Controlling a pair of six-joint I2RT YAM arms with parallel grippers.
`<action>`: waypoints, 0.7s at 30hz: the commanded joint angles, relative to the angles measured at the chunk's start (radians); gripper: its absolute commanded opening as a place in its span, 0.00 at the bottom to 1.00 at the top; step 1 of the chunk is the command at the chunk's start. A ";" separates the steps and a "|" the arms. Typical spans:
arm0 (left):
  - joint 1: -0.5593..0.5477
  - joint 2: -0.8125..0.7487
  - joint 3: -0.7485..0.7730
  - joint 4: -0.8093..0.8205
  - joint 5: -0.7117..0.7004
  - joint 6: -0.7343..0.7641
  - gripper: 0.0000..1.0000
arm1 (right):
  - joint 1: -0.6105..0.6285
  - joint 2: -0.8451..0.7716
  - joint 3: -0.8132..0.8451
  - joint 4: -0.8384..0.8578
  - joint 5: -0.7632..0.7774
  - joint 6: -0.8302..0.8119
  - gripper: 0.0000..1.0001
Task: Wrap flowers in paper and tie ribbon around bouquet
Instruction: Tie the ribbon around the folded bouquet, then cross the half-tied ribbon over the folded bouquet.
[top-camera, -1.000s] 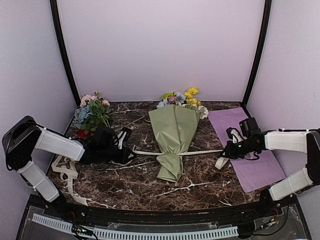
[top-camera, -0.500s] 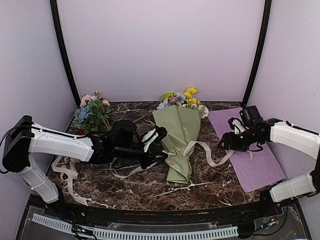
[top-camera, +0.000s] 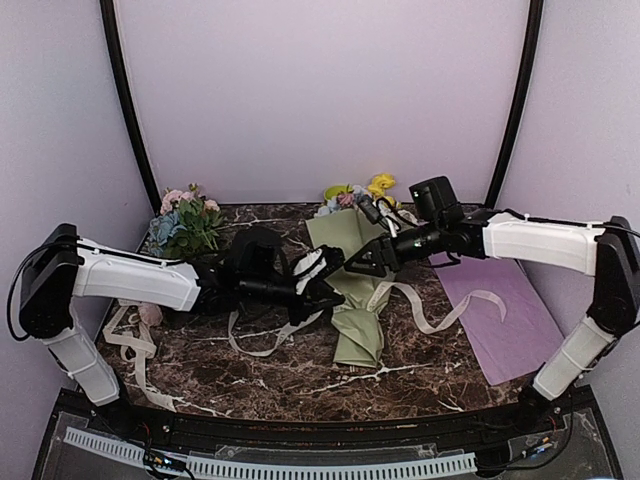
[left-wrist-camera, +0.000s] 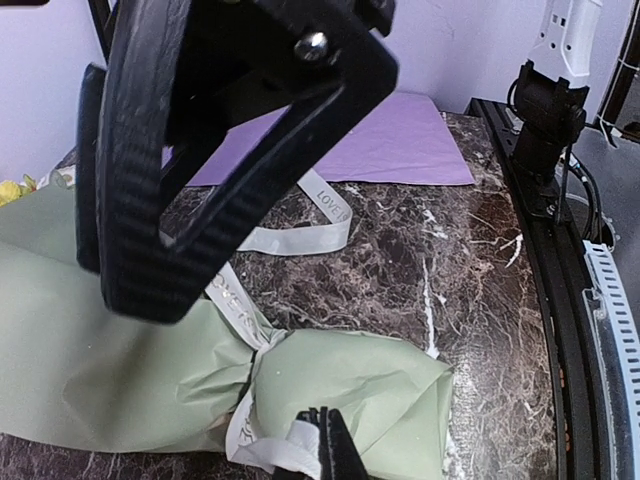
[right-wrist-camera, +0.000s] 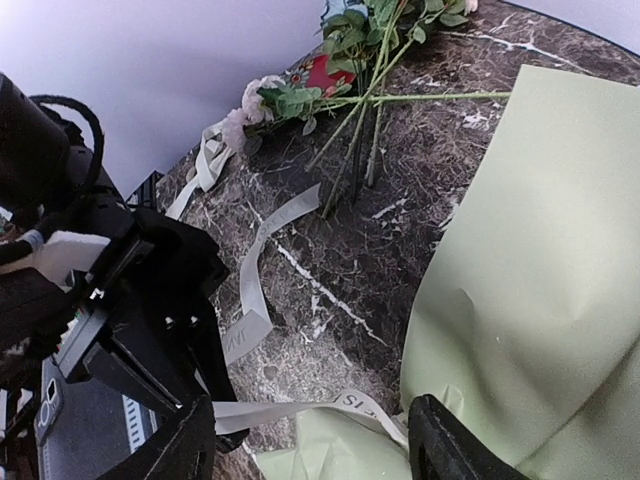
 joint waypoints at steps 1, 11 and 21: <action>0.077 0.009 0.016 0.012 0.170 0.055 0.02 | -0.001 0.114 0.109 0.014 -0.118 -0.119 0.67; 0.168 0.078 0.109 -0.255 0.212 0.235 0.05 | -0.001 0.269 0.199 -0.073 -0.130 -0.198 0.67; 0.230 0.050 0.070 -0.184 0.408 0.176 0.02 | 0.038 0.366 0.204 -0.044 -0.147 -0.245 0.63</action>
